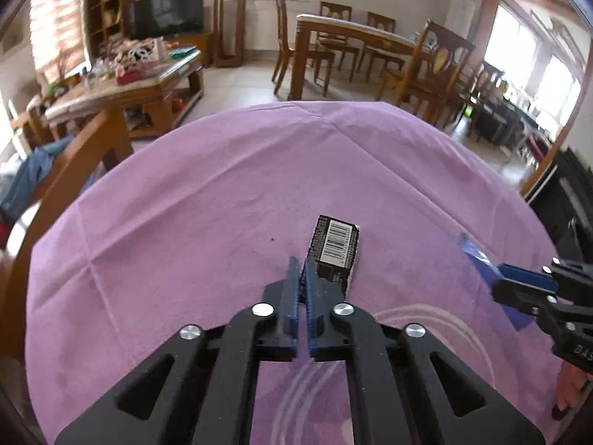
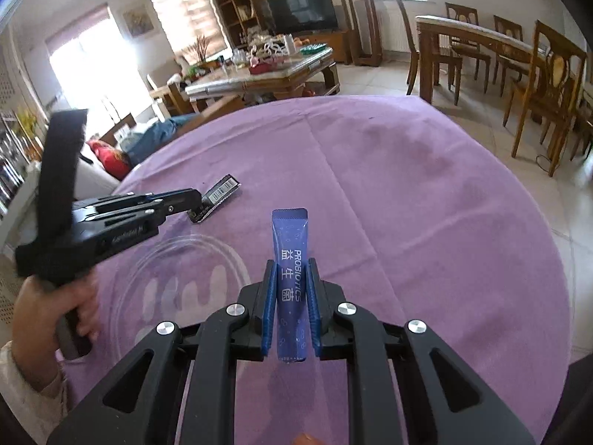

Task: Collect trash
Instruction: 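Grasp the blue probiotic sachet with the right tool while the left tool grasps the black battery pack, then carry the probiotic sachet and battery pack with both tools over the bin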

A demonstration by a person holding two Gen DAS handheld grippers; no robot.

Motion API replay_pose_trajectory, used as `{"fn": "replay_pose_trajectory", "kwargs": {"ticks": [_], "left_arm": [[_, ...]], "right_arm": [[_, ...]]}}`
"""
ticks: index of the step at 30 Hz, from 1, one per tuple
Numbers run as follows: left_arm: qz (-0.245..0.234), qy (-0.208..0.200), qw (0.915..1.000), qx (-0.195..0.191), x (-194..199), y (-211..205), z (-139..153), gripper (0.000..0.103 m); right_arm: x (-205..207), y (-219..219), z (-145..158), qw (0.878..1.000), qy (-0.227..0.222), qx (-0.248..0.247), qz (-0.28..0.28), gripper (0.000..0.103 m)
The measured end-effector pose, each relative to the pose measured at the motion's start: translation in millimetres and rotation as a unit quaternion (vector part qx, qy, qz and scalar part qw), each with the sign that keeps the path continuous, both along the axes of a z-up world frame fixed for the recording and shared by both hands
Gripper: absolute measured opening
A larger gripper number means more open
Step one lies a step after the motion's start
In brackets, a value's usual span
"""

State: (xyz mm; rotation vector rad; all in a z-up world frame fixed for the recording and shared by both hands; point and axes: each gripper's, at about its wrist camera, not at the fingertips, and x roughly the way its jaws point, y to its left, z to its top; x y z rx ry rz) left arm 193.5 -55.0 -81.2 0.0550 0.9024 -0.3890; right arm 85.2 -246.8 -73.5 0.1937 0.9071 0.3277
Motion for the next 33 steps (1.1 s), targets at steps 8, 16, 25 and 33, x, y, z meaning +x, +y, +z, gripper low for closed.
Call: {"fn": "replay_pose_trajectory", "kwargs": {"ticks": [8,16,25,33], "left_arm": [[-0.019,-0.017,0.9997,0.0,-15,-14,5,0.005],[-0.022,-0.01,0.9985,0.049,-5,-41,1,0.071],[0.011,-0.023,0.9971,0.072,-5,-30,4,0.029],[-0.007,-0.06,0.998,0.017,-41,-20,31,0.029]], "right_arm": [[-27,-24,12,1.0,-0.028,0.009,-0.006,0.017],[-36,-35,4,0.999,-0.027,0.037,-0.004,0.017],[-41,-38,3,0.998,-0.038,0.047,-0.002,0.017],[-52,-54,9,0.996,-0.057,0.064,-0.018,0.017]]}}
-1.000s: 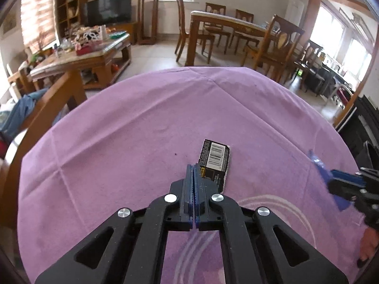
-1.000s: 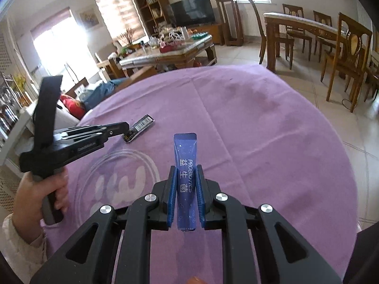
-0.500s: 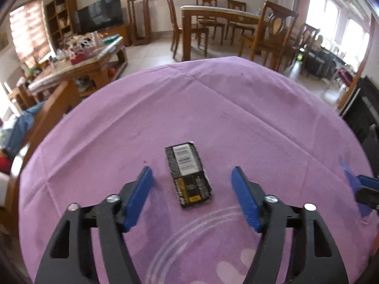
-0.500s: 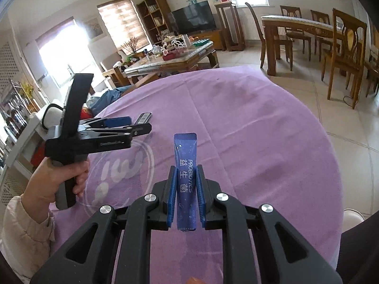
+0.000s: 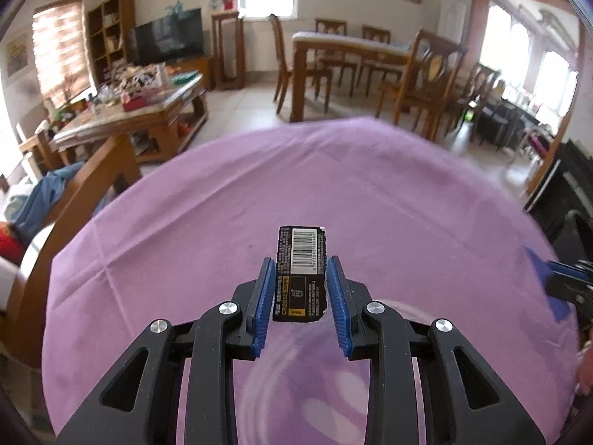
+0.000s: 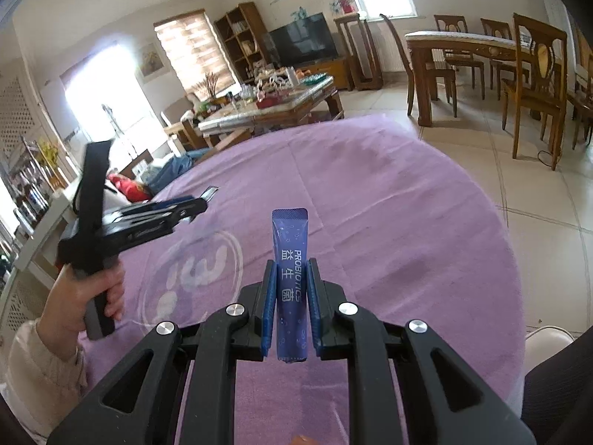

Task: Collect trash
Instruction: 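Carry the probiotic sachet and battery pack with both tools over the bin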

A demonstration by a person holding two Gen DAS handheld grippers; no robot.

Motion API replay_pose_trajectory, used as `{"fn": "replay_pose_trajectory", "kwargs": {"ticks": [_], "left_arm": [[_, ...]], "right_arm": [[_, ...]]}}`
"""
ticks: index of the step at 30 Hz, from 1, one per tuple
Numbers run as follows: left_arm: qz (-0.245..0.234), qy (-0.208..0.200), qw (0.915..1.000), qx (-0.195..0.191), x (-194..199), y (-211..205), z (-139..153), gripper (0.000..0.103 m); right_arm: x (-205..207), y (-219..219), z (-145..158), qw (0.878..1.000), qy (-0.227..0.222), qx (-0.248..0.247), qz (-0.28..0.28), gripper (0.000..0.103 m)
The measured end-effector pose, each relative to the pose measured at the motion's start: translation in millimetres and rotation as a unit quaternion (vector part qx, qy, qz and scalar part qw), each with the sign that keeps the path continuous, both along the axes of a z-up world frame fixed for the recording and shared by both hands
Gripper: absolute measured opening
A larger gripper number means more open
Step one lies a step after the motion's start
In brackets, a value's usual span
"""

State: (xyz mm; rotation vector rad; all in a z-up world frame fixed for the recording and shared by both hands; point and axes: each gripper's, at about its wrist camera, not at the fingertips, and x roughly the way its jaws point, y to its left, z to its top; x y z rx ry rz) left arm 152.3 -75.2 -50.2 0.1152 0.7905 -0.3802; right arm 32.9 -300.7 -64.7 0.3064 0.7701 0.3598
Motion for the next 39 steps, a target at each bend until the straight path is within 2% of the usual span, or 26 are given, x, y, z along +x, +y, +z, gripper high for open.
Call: {"fn": "replay_pose_trajectory", "kwargs": {"ticks": [7,9,14,20,28,33,39], "left_arm": [[-0.073,-0.054,0.9947,-0.047,-54,-54,49,0.029],[-0.106,-0.065,0.9902,-0.063,-71,-83,60,0.029],[-0.182,-0.068,0.9772,-0.086,-109,-155,68,0.029],[-0.278,-0.062,0.9536,-0.097,-157,-256,63,0.029],[-0.362,-0.051,0.9253,-0.1,-206,-364,50,0.029],[-0.39,-0.039,0.9154,-0.092,-218,-415,35,0.029],[-0.413,-0.023,0.9069,-0.081,-229,-456,11,0.029]], "right_arm": [[-26,-49,31,0.997,-0.051,0.029,-0.051,0.017],[-39,-71,39,0.995,-0.067,0.03,-0.072,0.017],[-75,-132,49,0.986,-0.09,0.032,-0.136,0.017],[-129,-210,41,0.968,-0.096,0.028,-0.232,0.017],[-185,-287,18,0.94,-0.089,0.039,-0.328,0.017],[-201,-311,3,0.929,-0.083,0.054,-0.356,0.017],[-208,-330,-13,0.924,-0.073,0.067,-0.37,0.017]]}}
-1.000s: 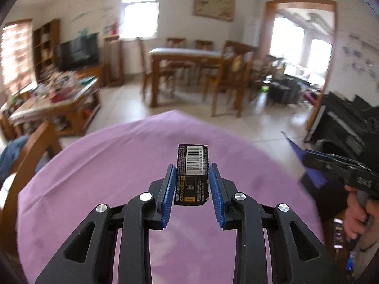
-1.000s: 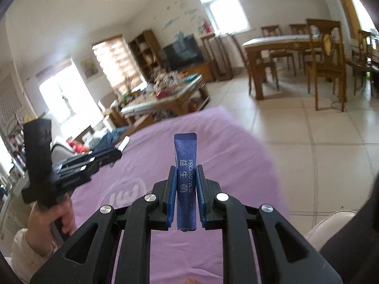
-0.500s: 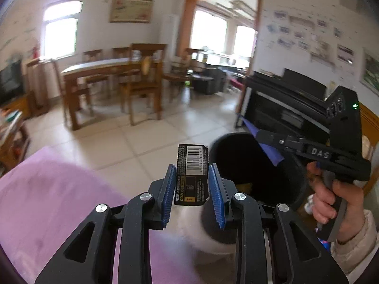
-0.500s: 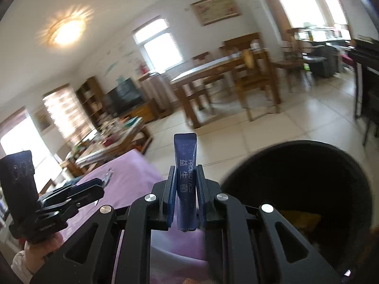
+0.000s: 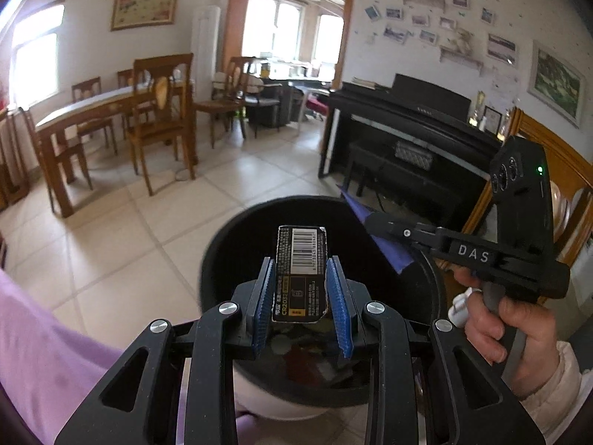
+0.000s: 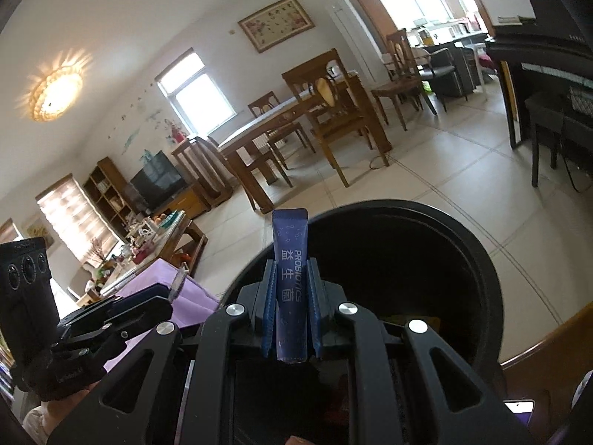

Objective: Collect trash

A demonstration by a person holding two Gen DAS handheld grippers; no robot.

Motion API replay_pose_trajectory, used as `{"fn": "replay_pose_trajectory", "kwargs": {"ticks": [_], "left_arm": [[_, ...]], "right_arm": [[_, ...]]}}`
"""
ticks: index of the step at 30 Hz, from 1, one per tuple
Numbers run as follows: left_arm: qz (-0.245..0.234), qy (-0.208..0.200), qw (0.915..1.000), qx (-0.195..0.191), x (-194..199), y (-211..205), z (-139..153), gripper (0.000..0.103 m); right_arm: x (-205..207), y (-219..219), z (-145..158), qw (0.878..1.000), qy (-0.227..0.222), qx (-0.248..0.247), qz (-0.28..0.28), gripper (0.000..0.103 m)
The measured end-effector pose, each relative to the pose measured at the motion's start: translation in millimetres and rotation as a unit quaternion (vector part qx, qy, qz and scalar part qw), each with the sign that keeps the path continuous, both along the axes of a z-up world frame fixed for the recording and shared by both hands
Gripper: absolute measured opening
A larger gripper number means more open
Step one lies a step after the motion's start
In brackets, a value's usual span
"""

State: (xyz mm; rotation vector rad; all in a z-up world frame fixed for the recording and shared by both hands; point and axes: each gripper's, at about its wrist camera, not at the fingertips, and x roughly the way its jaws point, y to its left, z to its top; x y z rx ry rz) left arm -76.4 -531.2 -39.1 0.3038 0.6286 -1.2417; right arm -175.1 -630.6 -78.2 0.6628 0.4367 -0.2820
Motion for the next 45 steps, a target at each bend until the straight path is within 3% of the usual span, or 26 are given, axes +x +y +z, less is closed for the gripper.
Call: {"fn": "replay_pose_trajectory", "kwargs": {"ticks": [7,10,11,12,13,14,15,19,27,32,37,40,45], "left_arm": [[-0.017,0.008,0.9998,0.009,-5,-31,-15,0.029],[-0.025,0.006,0.9995,0.017,-3,-35,-19,0.03],[-0.025,0.005,0.9995,0.019,-3,-37,-20,0.041],[-0.024,0.003,0.9995,0.022,0,-36,-19,0.055],[-0.022,0.001,0.9995,0.021,3,-34,-18,0.084],[-0.018,-0.007,0.9997,0.015,3,-32,-19,0.097],[-0.017,-0.014,0.9997,0.01,1,-30,-17,0.098],[-0.02,-0.032,0.9992,0.012,-1,-23,-15,0.098],[-0.025,-0.029,0.9991,-0.017,-4,5,0,0.098],[-0.012,-0.032,0.9989,-0.031,-5,40,13,0.098],[0.049,-0.034,0.9976,-0.034,11,98,22,0.098],[0.114,-0.038,0.9916,-0.046,26,153,29,0.098],[0.251,-0.051,0.9661,-0.032,57,262,35,0.098]], "right_arm": [[-5,-15,-12,1.0,0.006,0.01,-0.014,0.017],[-2,-14,-11,1.0,0.008,0.011,-0.014,0.022],[-3,-14,-11,1.0,0.007,0.012,-0.014,0.029],[-4,-12,-10,1.0,0.006,0.011,-0.013,0.05],[-4,-8,-8,1.0,0.004,0.01,-0.014,0.065],[-5,-6,-7,1.0,0.001,0.01,-0.017,0.091],[-7,-6,-7,1.0,-0.004,0.011,-0.02,0.093],[-5,-4,-2,1.0,-0.005,0.005,-0.019,0.093],[-1,-3,5,1.0,0.003,-0.004,-0.017,0.093],[7,15,18,1.0,0.01,-0.018,-0.01,0.094],[30,51,30,0.999,0.016,-0.035,0.021,0.097],[55,88,37,0.997,0.019,-0.05,0.058,0.097],[98,152,49,0.99,0.013,-0.069,0.12,0.097]]}}
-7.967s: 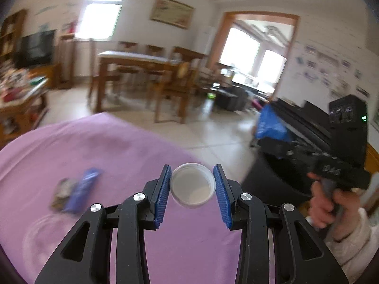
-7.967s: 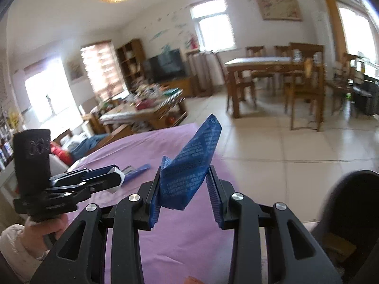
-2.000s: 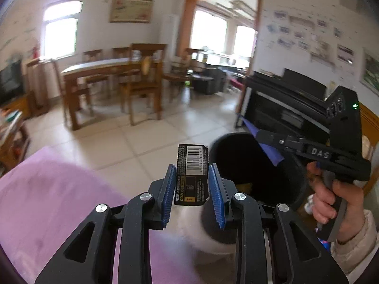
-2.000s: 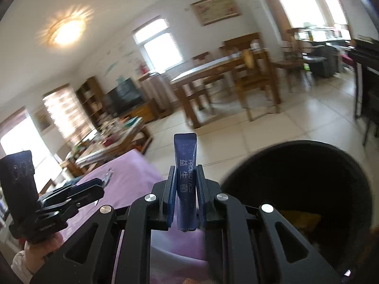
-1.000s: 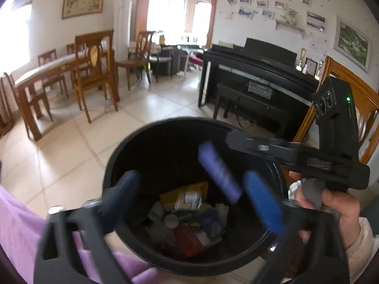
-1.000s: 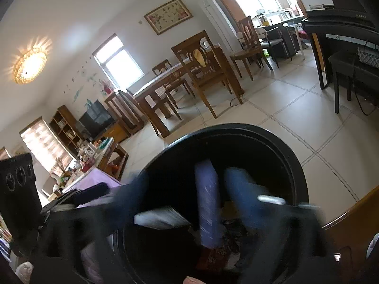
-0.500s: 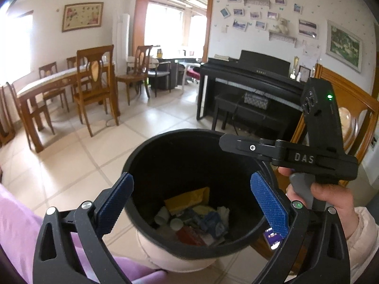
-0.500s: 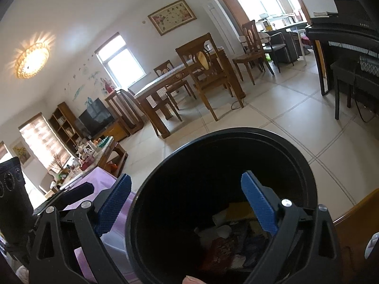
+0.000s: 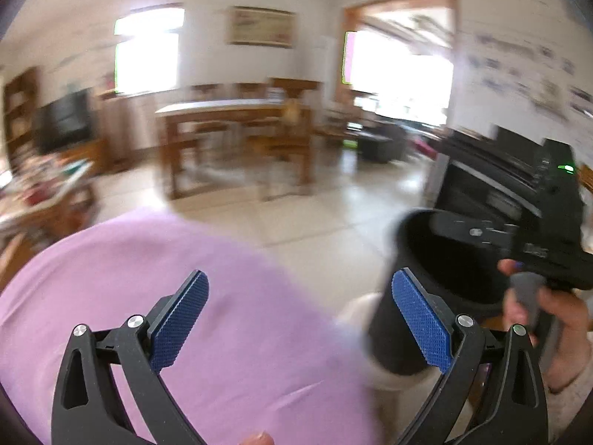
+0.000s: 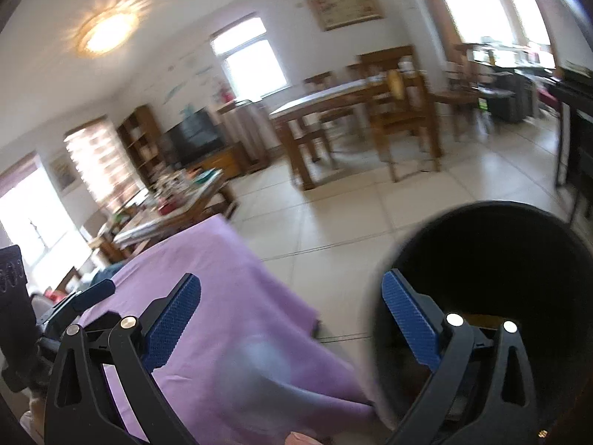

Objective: Collect trash

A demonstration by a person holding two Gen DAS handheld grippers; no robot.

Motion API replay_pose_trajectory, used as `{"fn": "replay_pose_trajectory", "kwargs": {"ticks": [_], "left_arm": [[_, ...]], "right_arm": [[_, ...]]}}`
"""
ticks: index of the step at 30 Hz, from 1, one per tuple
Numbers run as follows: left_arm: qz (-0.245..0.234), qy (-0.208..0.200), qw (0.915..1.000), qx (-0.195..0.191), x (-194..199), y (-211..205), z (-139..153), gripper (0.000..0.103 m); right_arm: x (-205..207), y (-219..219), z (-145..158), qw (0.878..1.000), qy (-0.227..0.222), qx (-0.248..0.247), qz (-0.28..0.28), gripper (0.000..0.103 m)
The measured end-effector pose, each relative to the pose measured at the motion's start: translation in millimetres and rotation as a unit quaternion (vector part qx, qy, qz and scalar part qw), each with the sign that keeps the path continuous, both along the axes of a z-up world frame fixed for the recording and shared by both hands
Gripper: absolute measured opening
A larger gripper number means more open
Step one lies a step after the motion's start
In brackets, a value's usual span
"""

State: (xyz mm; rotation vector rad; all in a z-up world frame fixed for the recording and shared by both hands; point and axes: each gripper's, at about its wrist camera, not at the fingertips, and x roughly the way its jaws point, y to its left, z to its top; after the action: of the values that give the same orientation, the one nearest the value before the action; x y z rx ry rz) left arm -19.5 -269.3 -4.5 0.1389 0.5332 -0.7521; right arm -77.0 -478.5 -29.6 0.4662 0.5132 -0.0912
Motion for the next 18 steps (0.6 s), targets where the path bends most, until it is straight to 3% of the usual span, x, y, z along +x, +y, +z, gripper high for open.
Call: {"fn": "replay_pose_trajectory", "kwargs": {"ticks": [4,7,11,14,18], "left_arm": [[0.115,-0.012,0.9933,0.0,14,90,5,0.098],[0.19,-0.022,0.9815,0.008,19,148,9,0.098],[0.282,-0.027,0.9591,0.011,25,215,11,0.098],[0.328,-0.033,0.9439,0.002,25,248,10,0.098],[0.346,-0.023,0.9377,-0.015,28,276,11,0.098]], "right_arm": [[41,69,8,0.998,-0.012,-0.017,0.066,0.098],[64,119,12,0.993,-0.025,-0.033,0.108,0.098],[85,179,17,0.986,-0.053,-0.055,0.149,0.098],[92,207,20,0.981,-0.074,-0.079,0.159,0.098],[96,229,18,0.978,-0.088,-0.112,0.152,0.098]]}}
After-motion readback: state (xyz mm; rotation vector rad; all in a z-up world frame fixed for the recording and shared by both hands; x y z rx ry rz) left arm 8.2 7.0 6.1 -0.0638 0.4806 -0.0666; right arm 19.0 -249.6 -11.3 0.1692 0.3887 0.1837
